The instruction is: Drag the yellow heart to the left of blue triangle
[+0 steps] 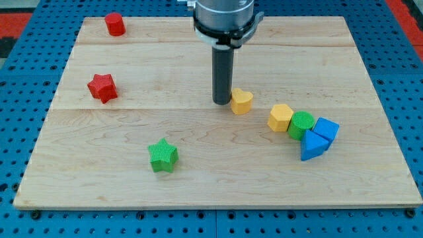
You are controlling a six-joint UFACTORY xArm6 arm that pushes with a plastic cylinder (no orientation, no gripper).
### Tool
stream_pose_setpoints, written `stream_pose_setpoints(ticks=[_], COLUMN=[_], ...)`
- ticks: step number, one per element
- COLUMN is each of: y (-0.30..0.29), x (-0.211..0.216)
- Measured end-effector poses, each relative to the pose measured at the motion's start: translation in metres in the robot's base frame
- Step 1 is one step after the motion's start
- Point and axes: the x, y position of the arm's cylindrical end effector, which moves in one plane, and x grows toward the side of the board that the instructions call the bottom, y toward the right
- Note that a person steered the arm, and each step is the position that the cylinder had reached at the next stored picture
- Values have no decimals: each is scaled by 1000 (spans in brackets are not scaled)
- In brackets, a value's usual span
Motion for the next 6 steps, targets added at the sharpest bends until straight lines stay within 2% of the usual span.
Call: stream_pose_setpoints(ticks=[1, 2, 3, 4, 5, 6], y=[25, 72, 81, 51, 43, 85], x=[-14, 29, 58, 34, 74, 91])
